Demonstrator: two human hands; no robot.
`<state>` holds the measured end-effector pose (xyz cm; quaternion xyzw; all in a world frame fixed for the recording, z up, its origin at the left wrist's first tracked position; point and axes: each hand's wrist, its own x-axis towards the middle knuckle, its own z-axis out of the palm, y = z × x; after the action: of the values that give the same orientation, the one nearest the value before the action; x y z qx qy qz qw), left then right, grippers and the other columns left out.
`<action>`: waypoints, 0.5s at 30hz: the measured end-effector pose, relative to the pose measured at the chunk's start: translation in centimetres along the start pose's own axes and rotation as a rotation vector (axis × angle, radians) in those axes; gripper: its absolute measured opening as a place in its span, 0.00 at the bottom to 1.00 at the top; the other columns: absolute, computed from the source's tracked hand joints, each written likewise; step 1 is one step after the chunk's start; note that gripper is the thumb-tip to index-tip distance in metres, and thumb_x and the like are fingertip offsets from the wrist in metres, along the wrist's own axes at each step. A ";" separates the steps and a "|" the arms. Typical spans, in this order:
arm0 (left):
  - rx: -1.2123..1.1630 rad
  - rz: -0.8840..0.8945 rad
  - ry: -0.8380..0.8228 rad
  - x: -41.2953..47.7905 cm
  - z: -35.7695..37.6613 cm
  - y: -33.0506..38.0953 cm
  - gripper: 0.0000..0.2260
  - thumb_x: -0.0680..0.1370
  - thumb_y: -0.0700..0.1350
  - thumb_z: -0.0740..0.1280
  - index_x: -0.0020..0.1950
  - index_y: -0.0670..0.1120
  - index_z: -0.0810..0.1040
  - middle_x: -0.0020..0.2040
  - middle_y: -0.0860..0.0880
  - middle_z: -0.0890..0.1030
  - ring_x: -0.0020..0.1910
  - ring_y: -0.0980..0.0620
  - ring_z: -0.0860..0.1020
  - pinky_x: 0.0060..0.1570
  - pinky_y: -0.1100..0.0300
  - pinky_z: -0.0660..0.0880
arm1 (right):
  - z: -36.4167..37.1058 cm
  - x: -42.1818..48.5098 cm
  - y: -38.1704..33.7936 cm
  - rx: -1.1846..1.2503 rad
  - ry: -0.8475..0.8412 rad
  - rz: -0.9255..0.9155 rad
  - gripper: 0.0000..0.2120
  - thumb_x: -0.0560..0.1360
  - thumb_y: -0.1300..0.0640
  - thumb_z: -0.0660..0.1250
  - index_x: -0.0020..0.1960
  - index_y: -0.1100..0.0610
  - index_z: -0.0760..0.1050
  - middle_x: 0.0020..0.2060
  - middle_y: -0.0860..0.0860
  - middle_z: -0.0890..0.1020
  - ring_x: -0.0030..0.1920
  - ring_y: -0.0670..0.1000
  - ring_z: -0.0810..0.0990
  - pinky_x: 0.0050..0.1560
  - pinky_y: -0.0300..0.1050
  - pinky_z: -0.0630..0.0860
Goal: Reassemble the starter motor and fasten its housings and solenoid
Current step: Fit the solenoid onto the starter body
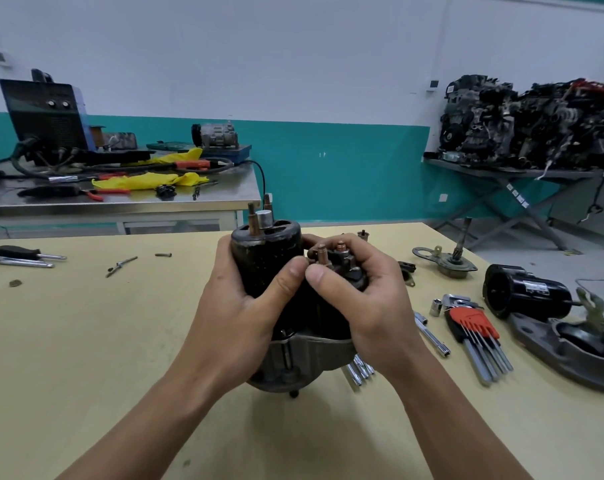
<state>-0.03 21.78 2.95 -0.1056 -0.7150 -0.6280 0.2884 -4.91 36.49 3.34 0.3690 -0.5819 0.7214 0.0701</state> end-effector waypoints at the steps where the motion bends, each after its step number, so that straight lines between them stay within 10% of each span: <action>1: -0.001 0.003 0.000 0.0 0.0 0.0 0.15 0.70 0.63 0.70 0.54 0.69 0.73 0.52 0.64 0.82 0.51 0.64 0.82 0.41 0.71 0.78 | -0.1 0.0 0.0 0.018 -0.006 0.003 0.08 0.72 0.52 0.70 0.49 0.54 0.80 0.42 0.49 0.84 0.45 0.49 0.83 0.46 0.39 0.78; 15: -0.012 0.012 0.012 -0.1 0.2 0.0 0.18 0.70 0.61 0.71 0.57 0.61 0.74 0.53 0.61 0.83 0.51 0.62 0.82 0.43 0.69 0.79 | -0.3 0.0 -0.1 0.128 0.005 0.043 0.11 0.72 0.51 0.65 0.48 0.56 0.81 0.43 0.53 0.84 0.46 0.52 0.83 0.45 0.41 0.78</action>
<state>0.01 21.95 2.87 -0.1080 -0.7090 -0.6310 0.2958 -4.98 36.79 3.42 0.3582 -0.5422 0.7594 0.0322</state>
